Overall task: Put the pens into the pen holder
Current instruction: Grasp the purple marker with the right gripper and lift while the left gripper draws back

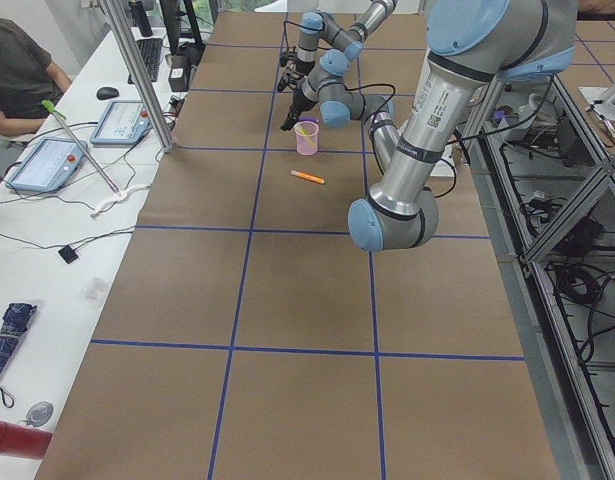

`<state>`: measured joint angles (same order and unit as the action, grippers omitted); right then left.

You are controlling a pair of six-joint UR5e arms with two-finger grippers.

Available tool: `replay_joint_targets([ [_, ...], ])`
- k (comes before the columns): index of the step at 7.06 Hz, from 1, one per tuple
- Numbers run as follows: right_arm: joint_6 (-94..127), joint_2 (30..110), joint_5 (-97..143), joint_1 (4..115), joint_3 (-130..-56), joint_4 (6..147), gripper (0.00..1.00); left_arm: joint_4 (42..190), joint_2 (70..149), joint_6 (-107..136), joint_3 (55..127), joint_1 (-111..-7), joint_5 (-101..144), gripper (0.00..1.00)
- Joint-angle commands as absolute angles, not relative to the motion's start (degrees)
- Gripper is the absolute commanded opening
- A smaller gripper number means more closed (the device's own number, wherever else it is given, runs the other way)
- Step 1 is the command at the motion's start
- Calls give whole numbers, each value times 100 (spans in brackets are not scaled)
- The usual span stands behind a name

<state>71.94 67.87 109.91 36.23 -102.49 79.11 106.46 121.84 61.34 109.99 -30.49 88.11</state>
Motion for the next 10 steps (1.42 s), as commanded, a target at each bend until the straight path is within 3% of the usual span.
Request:
replay_joint_targets([
  [1,6124,6408,11815,3777,-9794,8332,99,10565,11745,6301,11449,-3111,8965,99],
  [3,5985,6259,12058,3858,-9268,8297,99,10521,11418,6293,11794,-3103,8974,99],
  [4,5942,5866,12598,3911,-8481,8279,96,10521,11417,6328,11804,-3103,8982,99],
  [5,5854,5636,12638,3911,-8186,8279,90,10521,11400,6485,11804,-3103,9165,99],
  [6,5732,5634,12639,3911,-8174,8279,79,10529,11391,6495,11795,-3103,9245,99],
  [7,5713,5608,12656,3911,-8174,8279,53,10521,11391,6504,11786,-3094,9246,99],
  [9,5722,5599,12665,3911,-8226,8297,41,10521,11391,6504,11751,-3094,9246,99],
  [10,5722,5607,12656,3911,-8244,8297,16,10521,11391,6504,11742,-3085,9246,99],
])
